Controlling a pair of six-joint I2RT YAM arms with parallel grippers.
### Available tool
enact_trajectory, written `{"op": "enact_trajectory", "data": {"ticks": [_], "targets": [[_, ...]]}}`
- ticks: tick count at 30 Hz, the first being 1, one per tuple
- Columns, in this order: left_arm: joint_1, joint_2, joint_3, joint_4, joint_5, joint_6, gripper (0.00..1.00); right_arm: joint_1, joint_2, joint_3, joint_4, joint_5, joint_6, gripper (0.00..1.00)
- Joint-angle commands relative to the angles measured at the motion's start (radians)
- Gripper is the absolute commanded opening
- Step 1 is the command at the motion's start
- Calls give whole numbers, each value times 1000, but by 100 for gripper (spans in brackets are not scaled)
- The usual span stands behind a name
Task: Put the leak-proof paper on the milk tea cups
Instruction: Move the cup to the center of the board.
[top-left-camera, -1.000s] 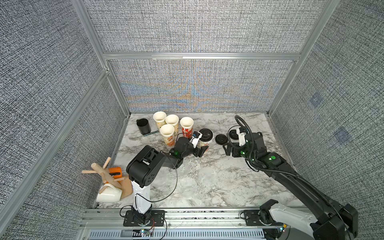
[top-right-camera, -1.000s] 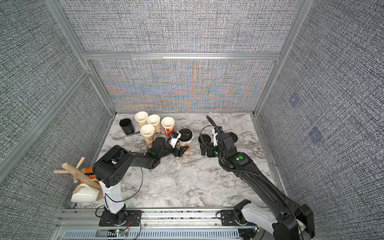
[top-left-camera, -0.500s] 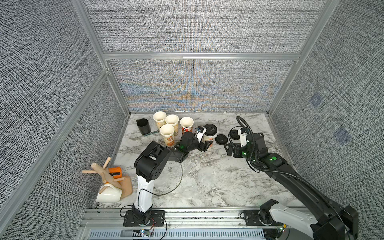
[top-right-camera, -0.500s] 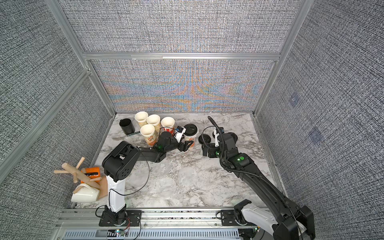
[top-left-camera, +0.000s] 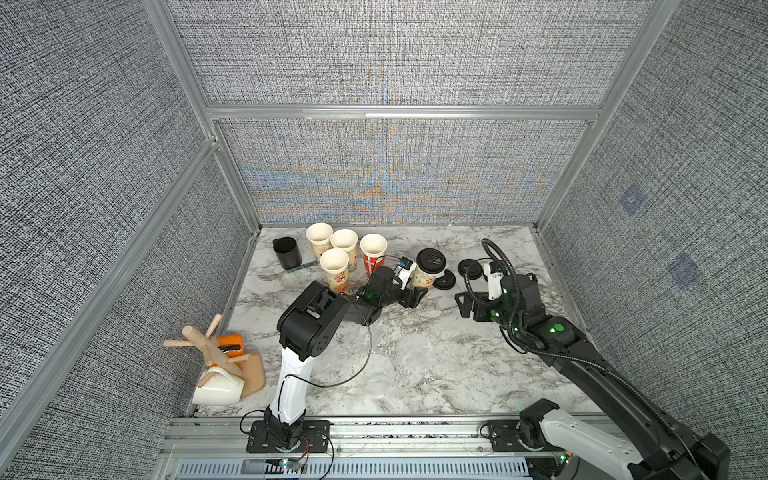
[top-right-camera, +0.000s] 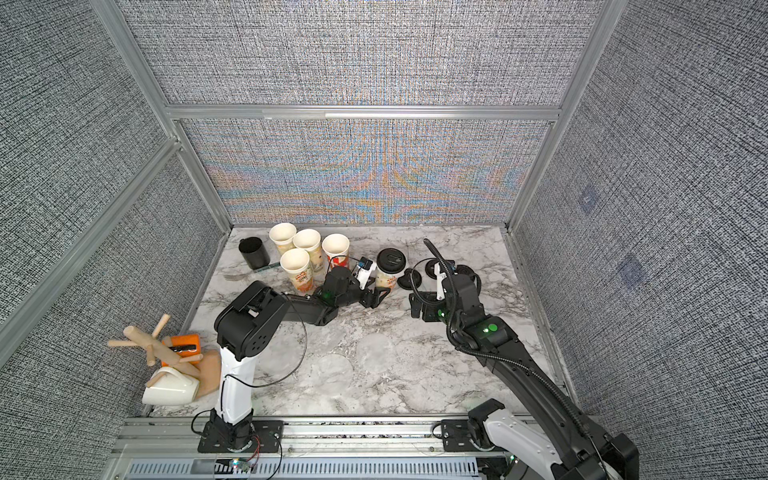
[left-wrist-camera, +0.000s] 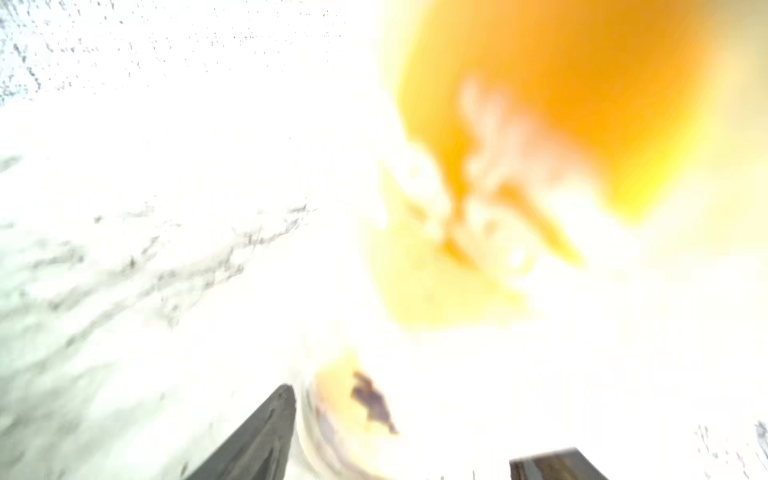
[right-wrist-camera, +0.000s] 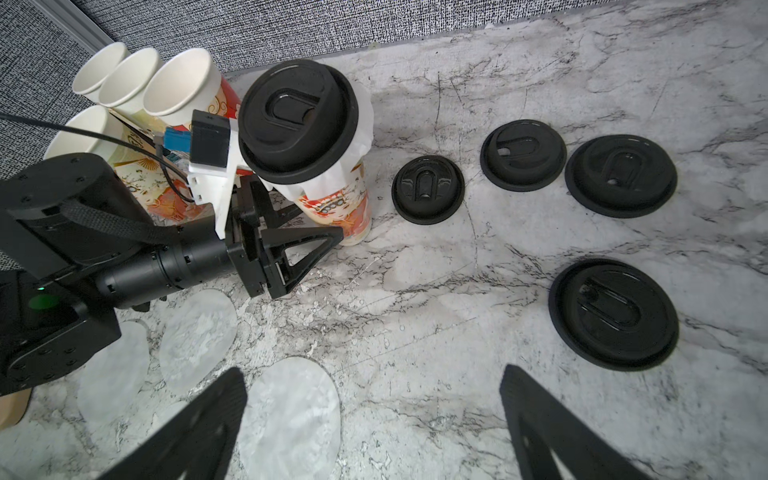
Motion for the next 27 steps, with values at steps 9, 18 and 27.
{"op": "enact_trajectory", "data": {"ticks": [9, 18, 27], "targets": [[-3, -82, -72, -26, -75, 20, 80, -8, -22, -30, 21, 4, -2, 98], [-3, -190, -121, -95, -123, 19, 80, -7, -29, -35, 32, -13, -3, 98], [-3, -394, -208, -276, -179, 5, 79, -10, -8, -20, 49, -60, -23, 98]]}}
